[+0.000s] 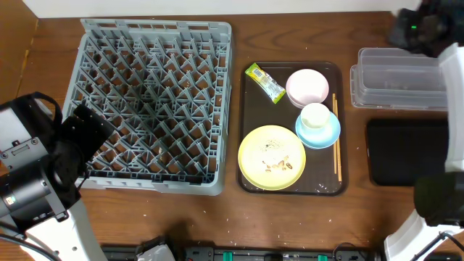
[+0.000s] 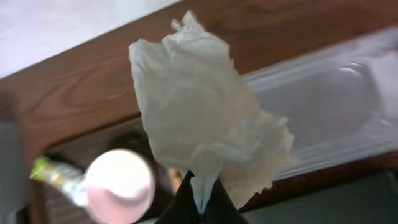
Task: Sort waste into correct bins and load items into the dishwasher
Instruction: 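Carry the tissue right and drop it into the clear plastic bin, then reach the right gripper to the yellow snack wrapper and grasp it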
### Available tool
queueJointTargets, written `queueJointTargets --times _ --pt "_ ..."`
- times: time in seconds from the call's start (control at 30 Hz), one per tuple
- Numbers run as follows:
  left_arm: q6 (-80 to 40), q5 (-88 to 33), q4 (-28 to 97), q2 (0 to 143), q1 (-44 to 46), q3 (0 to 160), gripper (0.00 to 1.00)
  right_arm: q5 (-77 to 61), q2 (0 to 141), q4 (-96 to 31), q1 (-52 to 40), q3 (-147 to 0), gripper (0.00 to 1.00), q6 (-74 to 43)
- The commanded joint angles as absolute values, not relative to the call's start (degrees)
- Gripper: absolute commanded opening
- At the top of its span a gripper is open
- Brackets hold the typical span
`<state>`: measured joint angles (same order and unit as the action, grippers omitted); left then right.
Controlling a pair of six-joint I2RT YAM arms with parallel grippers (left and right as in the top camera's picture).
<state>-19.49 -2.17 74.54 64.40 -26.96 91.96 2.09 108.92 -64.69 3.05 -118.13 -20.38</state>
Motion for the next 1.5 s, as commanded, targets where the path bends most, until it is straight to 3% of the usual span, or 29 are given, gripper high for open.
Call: queueJointTargets --times 0.0,0.1,0.13,0.17,0.23,0.33,0.53,0.63,0.73,0.8,0.93,1.17,1.47 --pt "-19.2 -1.7 74.6 64.4 -27.3 92.3 0.99 2.3 109.1 -62.5 6.7 -114.7 0.01 -21.0" --pt "-19.2 -1.7 74.6 64.4 -27.3 92.3 0.99 2.3 109.2 -57.1 9.1 -110.1 0.01 -20.6" --pt "-19.2 -1.7 74.6 64.4 -27.3 92.3 0.99 2.3 109.2 -55.3 9.5 -108.8 0.08 -20.4" --pt "-19.2 -1.7 74.6 64.4 -27.3 92.3 0.99 2.3 109.2 -52.9 9.9 -107.0 0.42 -19.4" --pt "-19.2 -1.7 74.6 64.4 -27.3 92.3 0.99 1.6 109.2 -50.5 10.1 -105.2 0.84 -16.8" --pt "-19.2 -1.7 74.6 64.4 -27.3 92.3 0.99 -3.8 109.2 -50.8 9.9 -105.0 0.98 -10.2" --pt "-19.2 -1.7 74.6 64.4 -27.3 92.3 0.99 -26.8 107.1 -50.9 8.5 -105.0 0.99 -1.2" --pt "-19.2 -1.7 74.6 64.4 -27.3 92.3 0.99 -37.7 106.4 -50.7 6.3 -105.0 0.9 -0.1" --pt "-19.2 -1.7 74.6 64.4 -27.3 92.3 0.99 -38.8 106.4 -50.5 1.7 -105.0 0.83 -2.6" --pt "-19.2 -1.7 74.6 64.4 -27.2 92.3 0.99 -35.1 106.8 -50.5 -2.9 -105.0 0.84 -2.7" --pt "-19.2 -1.7 74.6 64.4 -27.2 92.3 0.99 -20.7 108.0 -49.3 -13.4 -105.0 0.66 -3.0" --pt "-19.2 -1.7 74.6 64.4 -27.3 92.3 0.99 4.0 116.5 -42.6 -29.2 -105.0 0.72 -3.4" --pt "-19.2 -1.7 74.6 64.4 -27.3 92.3 0.99 7.9 127.6 -34.5 -31.4 -105.0 0.71 -4.2"
